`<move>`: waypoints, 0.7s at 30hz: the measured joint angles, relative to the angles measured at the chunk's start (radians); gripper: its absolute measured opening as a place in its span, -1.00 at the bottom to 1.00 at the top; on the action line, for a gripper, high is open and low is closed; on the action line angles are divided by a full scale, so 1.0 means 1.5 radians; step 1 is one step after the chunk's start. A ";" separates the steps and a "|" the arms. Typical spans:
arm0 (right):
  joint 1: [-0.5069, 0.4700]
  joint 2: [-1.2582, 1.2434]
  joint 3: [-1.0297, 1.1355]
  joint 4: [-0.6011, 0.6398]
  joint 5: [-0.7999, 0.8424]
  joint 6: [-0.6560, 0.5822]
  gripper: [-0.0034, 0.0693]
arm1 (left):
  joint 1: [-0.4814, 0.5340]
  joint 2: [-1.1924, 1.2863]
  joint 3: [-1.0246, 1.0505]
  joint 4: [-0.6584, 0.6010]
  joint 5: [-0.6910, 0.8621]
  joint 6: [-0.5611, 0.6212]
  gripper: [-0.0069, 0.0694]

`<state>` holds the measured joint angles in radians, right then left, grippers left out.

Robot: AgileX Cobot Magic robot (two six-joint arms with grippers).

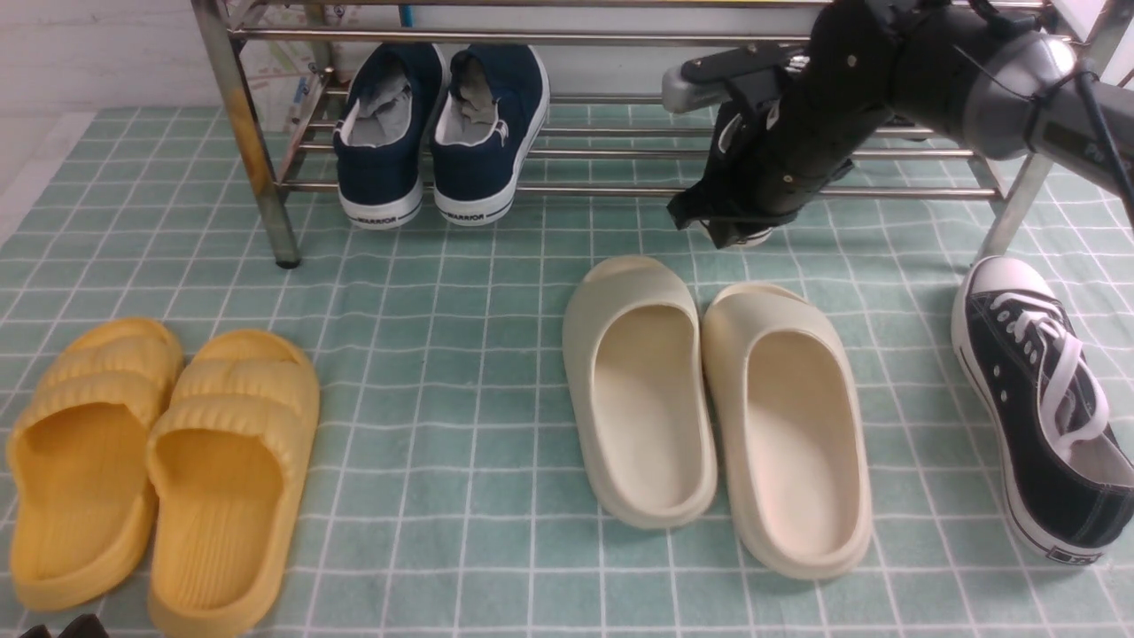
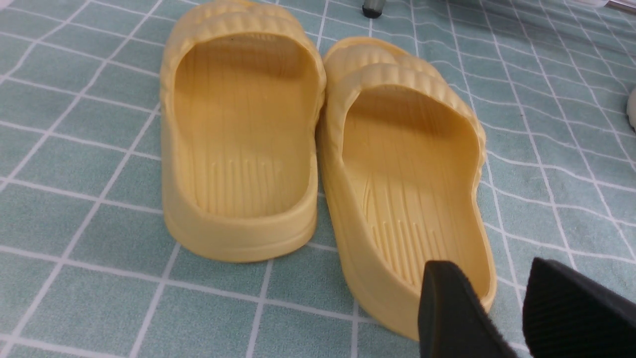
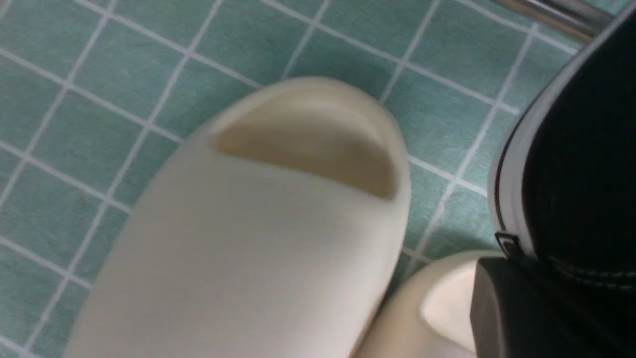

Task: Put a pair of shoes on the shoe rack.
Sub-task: Use the right arm to put a shoe into the shoe rack

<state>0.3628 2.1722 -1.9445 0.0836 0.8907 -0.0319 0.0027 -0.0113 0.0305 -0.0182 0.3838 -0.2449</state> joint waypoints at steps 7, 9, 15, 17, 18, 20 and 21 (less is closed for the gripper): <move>0.000 -0.001 0.000 -0.095 0.009 0.065 -0.82 | 0.000 0.000 0.000 0.000 0.000 0.000 -0.19; 0.000 -0.001 0.000 -0.100 0.009 0.073 -0.81 | 0.000 0.000 0.000 0.000 0.000 0.000 -0.19; 0.000 -0.001 0.000 -0.099 0.009 0.076 -0.79 | 0.000 0.000 0.000 0.000 0.000 0.000 -0.19; 0.000 -0.001 0.000 -0.094 0.011 0.072 -0.74 | 0.000 0.000 0.000 0.000 0.000 0.000 -0.19; 0.000 -0.002 0.000 -0.092 0.012 0.071 -0.70 | 0.000 0.000 0.000 0.000 0.000 0.000 -0.19; 0.000 -0.006 0.000 -0.084 0.016 0.070 -0.56 | 0.000 0.000 0.000 0.000 0.000 0.000 -0.19; -0.001 -0.009 -0.001 -0.078 0.022 0.070 -0.48 | 0.000 0.000 0.000 0.000 0.000 0.000 -0.19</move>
<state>0.3618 2.1589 -1.9457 -0.0340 0.9234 0.0732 0.0027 -0.0113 0.0305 -0.0182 0.3838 -0.2449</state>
